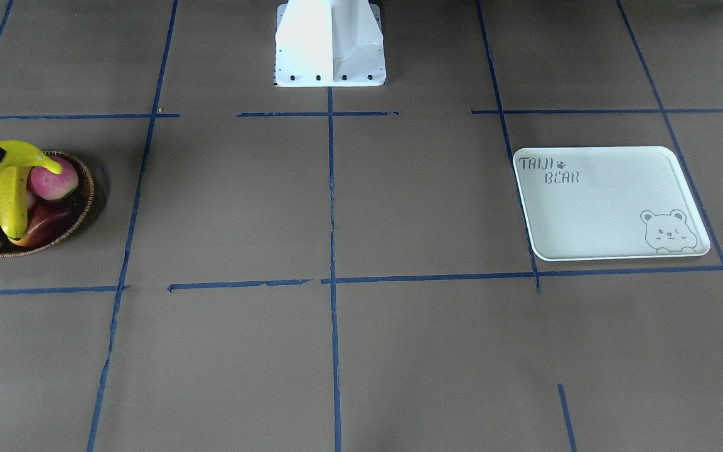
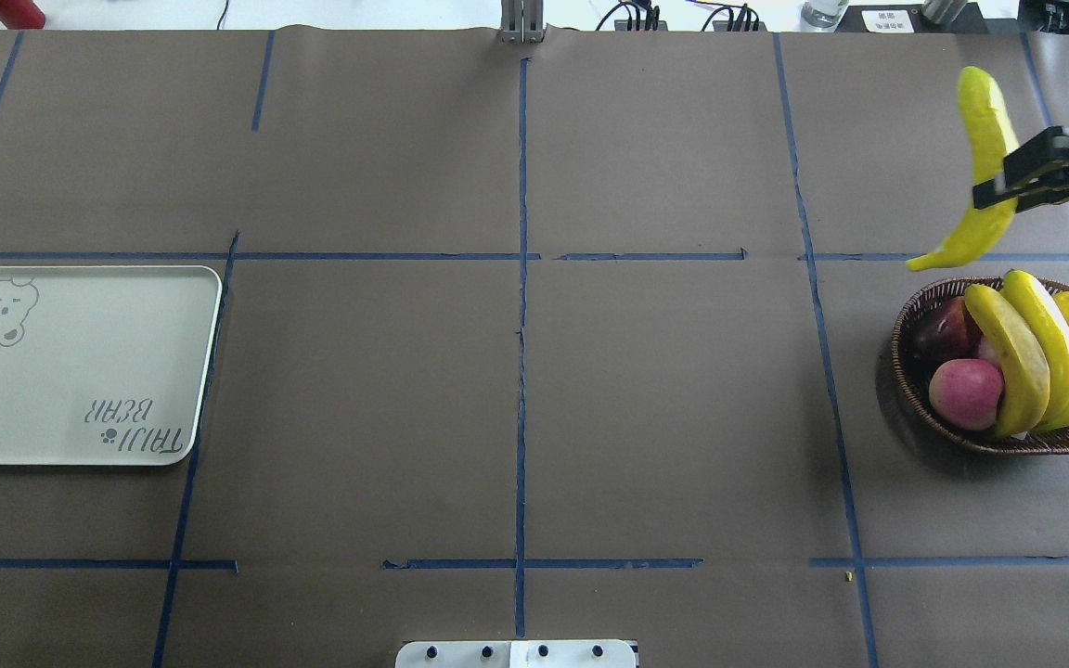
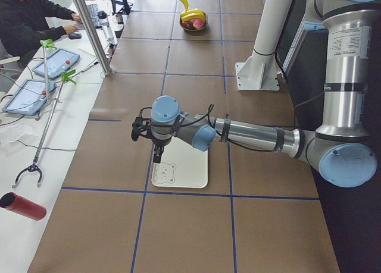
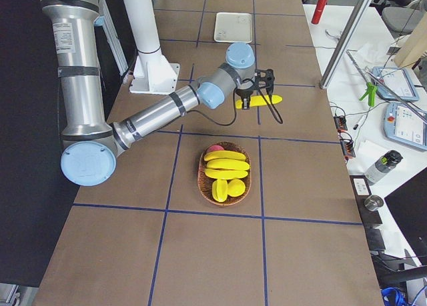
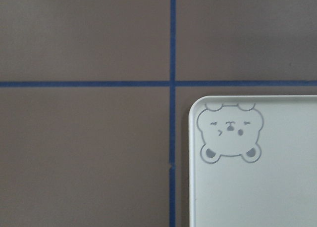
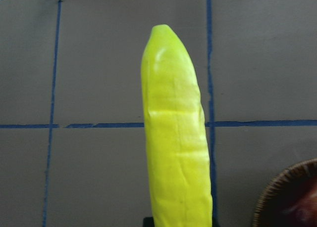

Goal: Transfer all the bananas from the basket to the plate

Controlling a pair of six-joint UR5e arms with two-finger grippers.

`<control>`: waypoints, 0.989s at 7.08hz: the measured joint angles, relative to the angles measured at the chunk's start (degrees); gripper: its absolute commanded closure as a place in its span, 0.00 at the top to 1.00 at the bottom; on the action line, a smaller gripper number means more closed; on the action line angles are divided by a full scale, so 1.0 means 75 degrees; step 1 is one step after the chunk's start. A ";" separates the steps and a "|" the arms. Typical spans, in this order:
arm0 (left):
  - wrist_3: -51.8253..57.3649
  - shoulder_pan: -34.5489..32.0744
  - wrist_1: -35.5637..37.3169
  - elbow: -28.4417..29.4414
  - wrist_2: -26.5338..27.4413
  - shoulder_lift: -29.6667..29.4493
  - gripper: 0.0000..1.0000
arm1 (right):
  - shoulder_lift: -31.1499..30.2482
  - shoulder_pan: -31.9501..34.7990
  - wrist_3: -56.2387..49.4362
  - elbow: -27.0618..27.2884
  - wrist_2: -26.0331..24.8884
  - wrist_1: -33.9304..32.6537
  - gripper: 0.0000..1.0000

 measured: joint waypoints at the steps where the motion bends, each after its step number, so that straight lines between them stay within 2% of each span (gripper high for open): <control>1: -0.1314 0.0544 -0.0826 0.0057 0.0010 -0.0448 0.99 | 0.0577 -0.0762 0.0699 0.0008 -0.0416 0.0028 0.04; 3: -0.4523 0.1925 -0.2216 0.0091 0.0084 -0.1807 0.96 | 0.1609 -0.1906 0.1417 0.0047 -0.0880 0.0046 0.04; 4: -0.5965 0.2585 -0.2579 0.0066 0.0226 -0.2602 0.96 | 0.1972 -0.2323 0.1518 0.0070 -0.0934 0.0050 0.04; 7: -0.8571 0.3670 -0.2796 -0.0044 0.0426 -0.4391 0.96 | 0.2839 -0.3534 0.1632 0.0106 -0.1622 0.0057 0.02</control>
